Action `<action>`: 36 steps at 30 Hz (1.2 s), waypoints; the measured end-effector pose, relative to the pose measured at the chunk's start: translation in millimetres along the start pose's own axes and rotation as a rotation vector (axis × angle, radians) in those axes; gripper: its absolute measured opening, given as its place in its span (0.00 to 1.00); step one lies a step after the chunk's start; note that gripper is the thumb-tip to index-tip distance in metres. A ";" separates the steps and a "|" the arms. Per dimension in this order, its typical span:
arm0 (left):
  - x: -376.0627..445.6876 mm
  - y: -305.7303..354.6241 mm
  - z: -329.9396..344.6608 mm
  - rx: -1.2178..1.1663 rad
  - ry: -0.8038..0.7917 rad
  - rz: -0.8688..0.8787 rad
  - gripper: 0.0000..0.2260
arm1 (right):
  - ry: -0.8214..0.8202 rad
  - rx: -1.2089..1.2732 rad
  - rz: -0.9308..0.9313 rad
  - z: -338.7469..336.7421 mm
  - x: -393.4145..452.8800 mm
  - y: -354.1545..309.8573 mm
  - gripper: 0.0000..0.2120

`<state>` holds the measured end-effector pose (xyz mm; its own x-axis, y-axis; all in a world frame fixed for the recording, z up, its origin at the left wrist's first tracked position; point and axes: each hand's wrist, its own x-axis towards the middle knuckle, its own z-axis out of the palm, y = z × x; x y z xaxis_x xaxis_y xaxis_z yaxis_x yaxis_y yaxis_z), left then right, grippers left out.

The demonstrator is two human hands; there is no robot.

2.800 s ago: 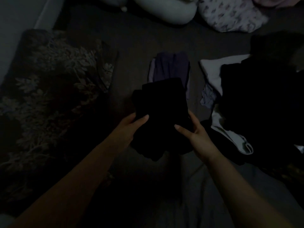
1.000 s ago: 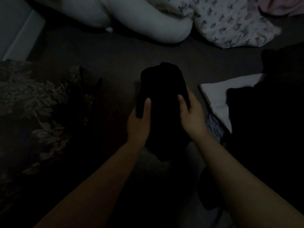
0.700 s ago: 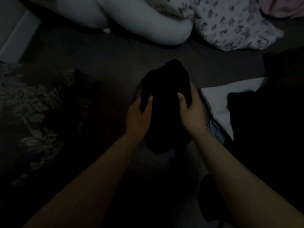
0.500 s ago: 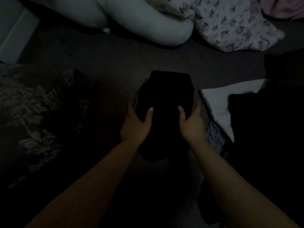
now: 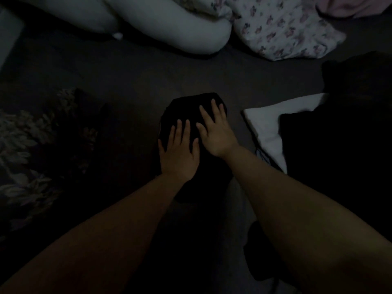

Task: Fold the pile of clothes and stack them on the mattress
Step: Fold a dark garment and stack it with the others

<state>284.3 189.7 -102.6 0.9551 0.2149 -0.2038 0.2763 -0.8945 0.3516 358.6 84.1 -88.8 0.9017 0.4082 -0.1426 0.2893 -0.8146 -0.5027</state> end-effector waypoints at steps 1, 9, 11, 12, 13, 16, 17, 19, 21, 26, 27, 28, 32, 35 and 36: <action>-1.8 1.7 -3.2 0.027 -0.007 -0.008 0.25 | -0.001 0.046 -0.018 -5.0 -5.7 -3.0 0.26; -66.6 59.2 -19.8 0.153 0.148 0.400 0.27 | 0.379 -0.373 0.607 -92.7 -184.8 109.4 0.39; -95.2 86.4 -14.2 0.140 0.072 0.438 0.27 | 0.198 -0.347 0.875 -114.3 -236.2 136.5 0.45; -112.6 99.2 -9.6 0.114 0.027 0.432 0.26 | 0.093 -0.354 0.950 -121.9 -257.5 142.9 0.45; -128.4 104.1 -3.7 0.100 -0.021 0.416 0.25 | 0.020 -0.384 0.946 -122.2 -267.9 148.2 0.44; -179.7 105.8 16.8 0.109 -0.107 0.450 0.23 | 0.136 -0.276 0.829 -134.2 -280.2 152.9 0.34; -195.9 101.4 22.5 0.124 -0.141 0.457 0.23 | 0.268 -0.145 0.825 -139.3 -281.4 152.2 0.31; -224.1 92.7 32.4 0.068 -0.255 0.413 0.26 | 0.508 0.043 0.792 -144.7 -290.4 147.5 0.25; -246.2 94.4 38.3 -0.124 -0.388 0.299 0.30 | 0.595 0.114 0.652 -141.6 -305.3 126.4 0.21; -275.1 145.7 19.2 -0.993 -0.707 -0.444 0.16 | 0.505 0.566 0.424 -95.7 -357.4 58.4 0.18; -278.4 151.8 16.6 -1.161 -0.770 -0.579 0.19 | 0.442 0.713 0.478 -86.6 -366.0 44.2 0.16; -280.7 152.6 17.1 -1.278 -0.814 -0.655 0.22 | 0.378 0.871 0.540 -78.2 -373.7 31.1 0.16; -298.7 132.6 11.9 -1.417 -0.870 -0.769 0.20 | 0.283 1.309 0.725 -43.3 -401.9 -12.6 0.16; -310.9 94.6 10.3 -1.278 -0.700 -0.767 0.09 | 0.215 1.412 0.771 -20.4 -421.5 -36.0 0.17; -314.4 79.5 7.9 -1.217 -0.634 -0.745 0.06 | 0.160 1.404 0.755 -14.4 -427.1 -43.4 0.17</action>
<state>5.1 48.0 -17.8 0.4556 -0.0260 -0.8898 0.8658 0.2455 0.4361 -34.4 -60.8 6.2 0.7437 -0.0124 -0.6684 -0.6464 0.2421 -0.7236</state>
